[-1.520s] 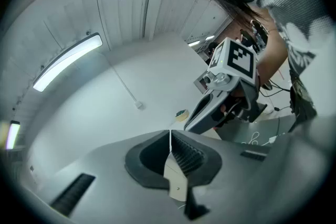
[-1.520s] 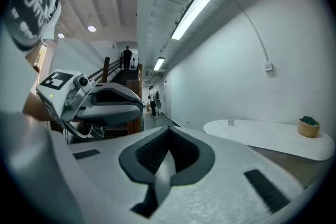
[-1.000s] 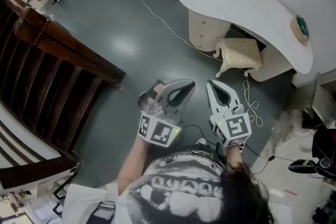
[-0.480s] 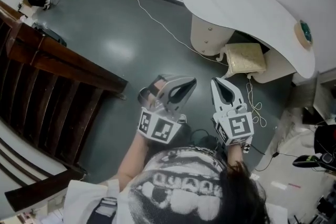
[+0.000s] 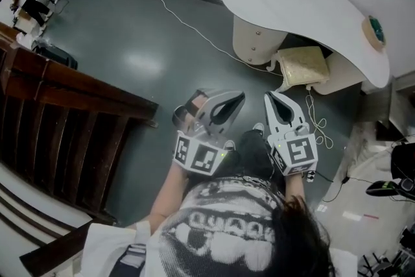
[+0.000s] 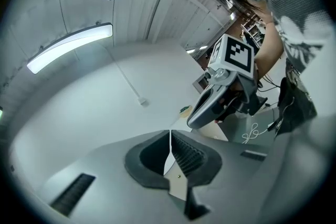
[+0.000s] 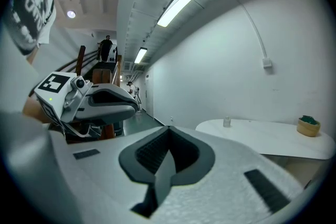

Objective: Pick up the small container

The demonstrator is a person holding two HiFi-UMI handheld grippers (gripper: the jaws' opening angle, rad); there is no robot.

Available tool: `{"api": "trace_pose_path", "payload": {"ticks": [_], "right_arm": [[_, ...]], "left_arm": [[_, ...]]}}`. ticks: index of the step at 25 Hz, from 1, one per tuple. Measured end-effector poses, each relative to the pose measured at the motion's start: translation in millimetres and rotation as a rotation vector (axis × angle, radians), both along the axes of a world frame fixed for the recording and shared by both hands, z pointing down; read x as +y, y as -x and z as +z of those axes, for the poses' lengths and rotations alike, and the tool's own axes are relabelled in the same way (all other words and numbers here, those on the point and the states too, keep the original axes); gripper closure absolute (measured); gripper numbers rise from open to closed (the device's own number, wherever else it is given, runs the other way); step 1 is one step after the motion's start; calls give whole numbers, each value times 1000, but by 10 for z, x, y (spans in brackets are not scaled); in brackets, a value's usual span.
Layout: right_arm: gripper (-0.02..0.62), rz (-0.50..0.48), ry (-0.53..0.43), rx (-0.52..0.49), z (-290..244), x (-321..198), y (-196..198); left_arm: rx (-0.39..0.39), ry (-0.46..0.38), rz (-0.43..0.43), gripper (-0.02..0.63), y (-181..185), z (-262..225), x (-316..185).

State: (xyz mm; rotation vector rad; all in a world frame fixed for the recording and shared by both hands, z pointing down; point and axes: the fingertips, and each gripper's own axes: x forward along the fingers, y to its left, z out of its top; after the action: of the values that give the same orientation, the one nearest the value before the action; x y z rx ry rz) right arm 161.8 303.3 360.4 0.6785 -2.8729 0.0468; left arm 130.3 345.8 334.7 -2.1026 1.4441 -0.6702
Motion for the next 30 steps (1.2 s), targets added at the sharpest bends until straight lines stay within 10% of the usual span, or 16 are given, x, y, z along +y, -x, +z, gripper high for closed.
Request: {"api": "trace_pose_path", "payload": {"ticks": [13, 30], "right_arm": [[594, -53, 30, -14, 171, -864, 468], [592, -74, 34, -68, 64, -3123, 1048]], "left_arm": [[-4, 24, -63, 597, 428, 129, -786], [-112, 7, -47, 597, 878, -66, -3032]]}}
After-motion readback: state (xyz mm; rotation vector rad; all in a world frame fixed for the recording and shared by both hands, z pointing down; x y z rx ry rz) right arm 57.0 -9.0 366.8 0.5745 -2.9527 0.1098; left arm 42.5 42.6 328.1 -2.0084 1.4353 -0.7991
